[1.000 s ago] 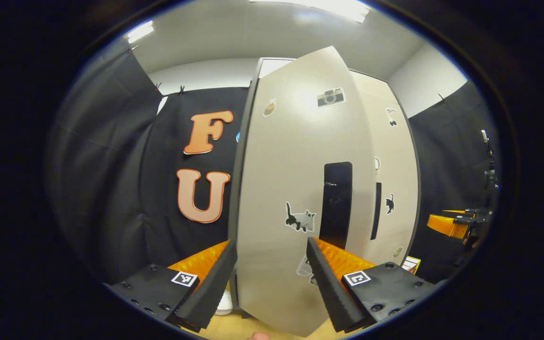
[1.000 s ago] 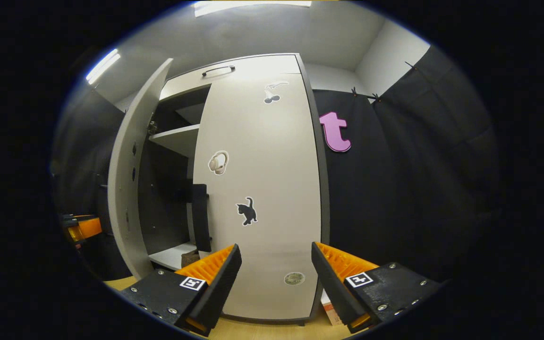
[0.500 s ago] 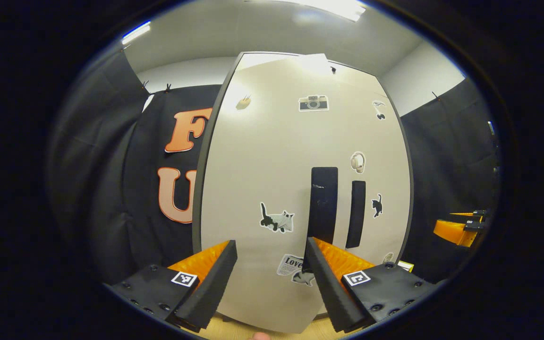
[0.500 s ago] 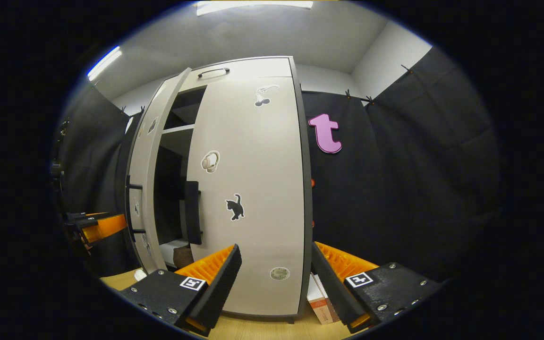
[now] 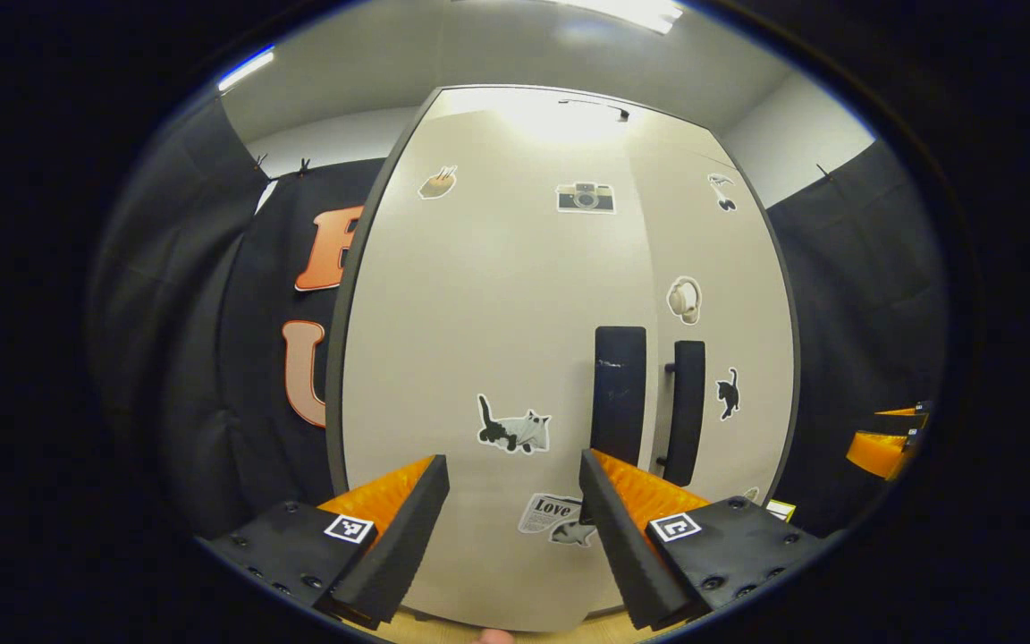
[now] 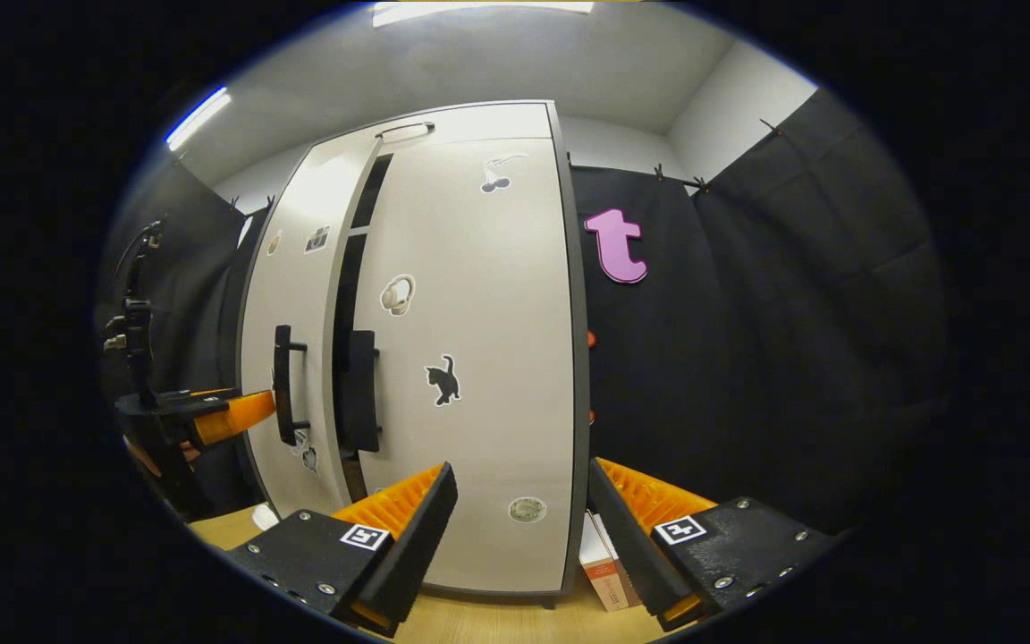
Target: Grab one shoe with the right hand and put it into the shoe cabinet, grab the other shoe with the left hand and put it into the shoe cabinet; then close the right door with the right hand and the left door with the left hand.
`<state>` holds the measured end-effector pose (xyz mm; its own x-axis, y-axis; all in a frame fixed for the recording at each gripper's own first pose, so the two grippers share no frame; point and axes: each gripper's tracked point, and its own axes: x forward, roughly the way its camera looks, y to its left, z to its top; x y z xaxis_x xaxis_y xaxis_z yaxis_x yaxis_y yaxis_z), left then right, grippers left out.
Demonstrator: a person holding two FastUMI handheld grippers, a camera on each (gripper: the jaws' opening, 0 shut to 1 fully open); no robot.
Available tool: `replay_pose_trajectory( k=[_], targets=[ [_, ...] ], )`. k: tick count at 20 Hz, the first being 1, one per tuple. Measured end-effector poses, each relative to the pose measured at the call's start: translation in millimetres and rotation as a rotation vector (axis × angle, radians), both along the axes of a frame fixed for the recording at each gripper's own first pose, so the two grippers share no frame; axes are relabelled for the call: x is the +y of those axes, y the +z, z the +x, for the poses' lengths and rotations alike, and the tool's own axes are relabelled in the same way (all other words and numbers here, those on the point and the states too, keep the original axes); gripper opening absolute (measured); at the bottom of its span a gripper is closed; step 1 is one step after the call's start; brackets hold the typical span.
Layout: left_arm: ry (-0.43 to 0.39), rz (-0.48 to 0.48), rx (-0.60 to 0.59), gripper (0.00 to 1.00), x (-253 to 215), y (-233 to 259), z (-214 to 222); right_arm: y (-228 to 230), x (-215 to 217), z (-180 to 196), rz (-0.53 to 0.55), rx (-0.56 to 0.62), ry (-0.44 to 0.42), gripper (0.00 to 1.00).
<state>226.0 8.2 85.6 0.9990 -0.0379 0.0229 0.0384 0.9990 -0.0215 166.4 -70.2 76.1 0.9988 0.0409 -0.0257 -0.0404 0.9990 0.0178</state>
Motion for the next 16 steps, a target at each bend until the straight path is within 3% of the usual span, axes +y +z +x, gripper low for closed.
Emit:
replay_pose_trajectory(
  k=[10, 16],
  targets=[
    [-0.013, 0.008, -0.009, 0.96, -7, -8, 29, 2, 12, 9, 0.023, -0.004, 0.022, 0.92],
    [-0.030, -0.026, -0.019, 0.96, -7, 1, 12, 0, 20, 8, 0.024, 0.002, 0.036, 0.92]
  ],
)
